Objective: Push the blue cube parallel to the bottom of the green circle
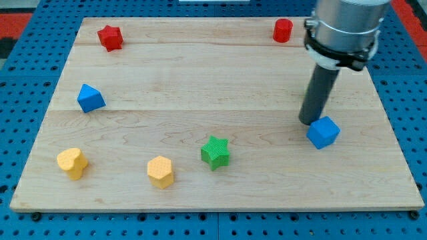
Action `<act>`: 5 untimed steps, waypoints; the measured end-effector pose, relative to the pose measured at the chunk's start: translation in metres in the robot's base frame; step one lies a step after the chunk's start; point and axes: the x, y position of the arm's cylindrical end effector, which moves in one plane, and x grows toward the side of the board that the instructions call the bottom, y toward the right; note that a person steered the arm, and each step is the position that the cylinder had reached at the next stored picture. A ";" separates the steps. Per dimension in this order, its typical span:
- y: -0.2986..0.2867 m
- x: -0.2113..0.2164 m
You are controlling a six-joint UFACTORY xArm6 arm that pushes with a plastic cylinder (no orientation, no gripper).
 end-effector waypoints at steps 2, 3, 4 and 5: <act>0.035 0.025; 0.032 0.053; 0.006 0.053; -0.020 0.048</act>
